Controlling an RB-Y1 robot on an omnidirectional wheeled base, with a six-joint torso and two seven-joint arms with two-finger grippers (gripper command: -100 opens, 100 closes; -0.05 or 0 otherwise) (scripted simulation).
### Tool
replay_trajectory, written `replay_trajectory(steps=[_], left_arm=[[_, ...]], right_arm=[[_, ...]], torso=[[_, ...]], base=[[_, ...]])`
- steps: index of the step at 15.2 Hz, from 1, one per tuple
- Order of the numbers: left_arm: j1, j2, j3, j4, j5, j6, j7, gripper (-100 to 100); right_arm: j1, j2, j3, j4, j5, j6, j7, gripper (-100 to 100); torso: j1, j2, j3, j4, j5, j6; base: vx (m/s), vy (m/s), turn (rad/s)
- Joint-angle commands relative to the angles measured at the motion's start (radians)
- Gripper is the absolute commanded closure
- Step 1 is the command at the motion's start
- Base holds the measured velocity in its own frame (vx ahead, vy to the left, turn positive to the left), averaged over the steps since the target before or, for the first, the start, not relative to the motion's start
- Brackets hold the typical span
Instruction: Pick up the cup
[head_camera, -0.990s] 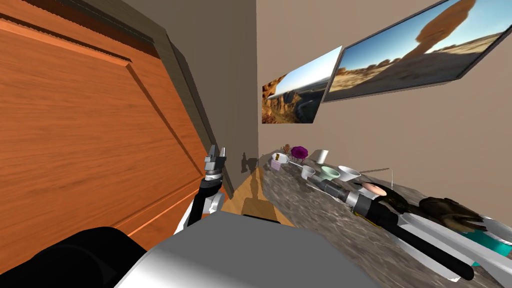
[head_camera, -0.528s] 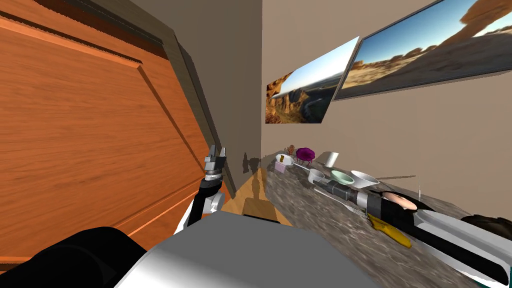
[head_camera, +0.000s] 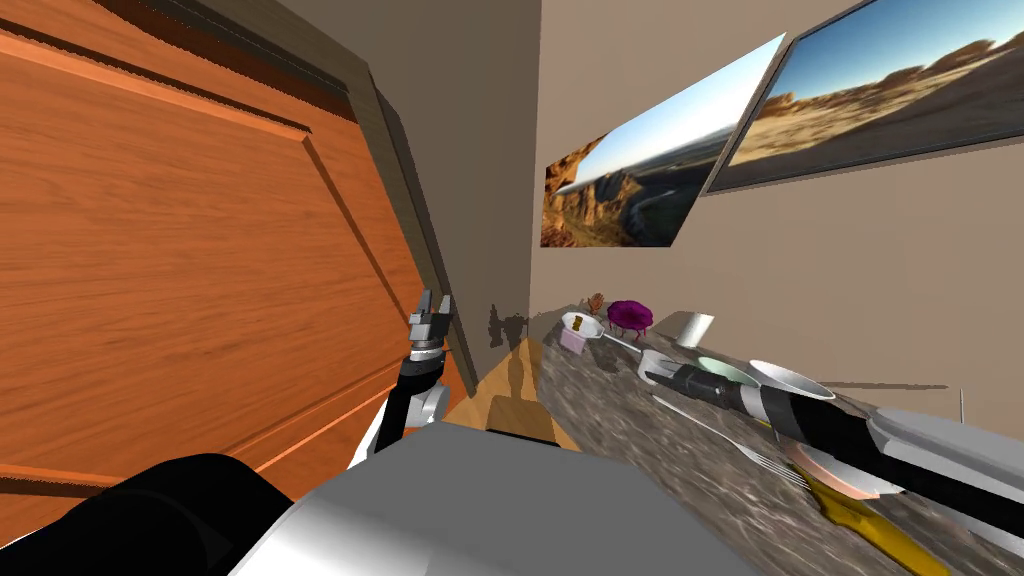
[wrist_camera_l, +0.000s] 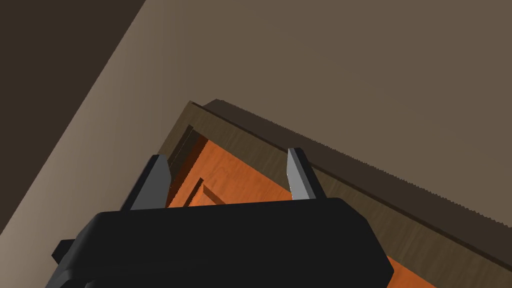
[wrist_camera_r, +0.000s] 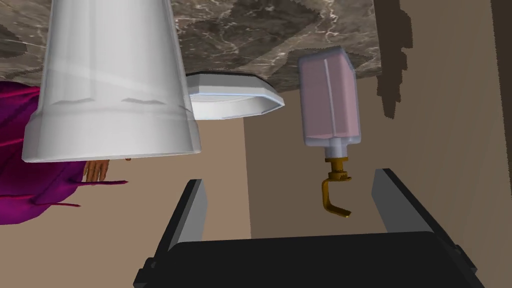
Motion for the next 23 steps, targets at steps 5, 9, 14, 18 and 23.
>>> replay_trajectory(steps=[5,9,14,18,23], left_arm=[[0.000,0.000,0.000,0.000,0.000,0.000,0.000,0],[0.000,0.000,0.000,0.000,0.000,0.000,0.000,0],[0.000,0.000,0.000,0.000,0.000,0.000,0.000,0],[0.000,0.000,0.000,0.000,0.000,0.000,0.000,0],[0.000,0.000,0.000,0.000,0.000,0.000,0.000,0]], right_arm=[[0.027,-0.137,0.049,0.114,0.065,-0.048,0.019,-100],[0.037,-0.181,0.067,0.142,0.083,-0.060,0.023,-100],[0.072,-0.264,0.122,0.214,0.133,-0.095,0.035,-100],[0.095,-0.306,0.157,0.253,0.162,-0.115,0.041,-100],[0.126,-0.347,0.202,0.296,0.194,-0.138,0.047,-100]], torso=[[0.001,0.000,0.000,0.000,0.000,0.000],[0.000,0.002,0.001,0.000,0.000,0.000],[0.000,0.002,0.001,0.000,0.000,0.000],[0.001,0.001,0.001,0.000,0.000,0.000],[0.000,0.003,0.002,0.001,0.000,0.001]], base=[[0.058,0.057,0.135],[0.043,0.038,0.091],[0.044,0.044,0.109],[0.056,0.048,0.115],[0.037,0.028,0.072]])
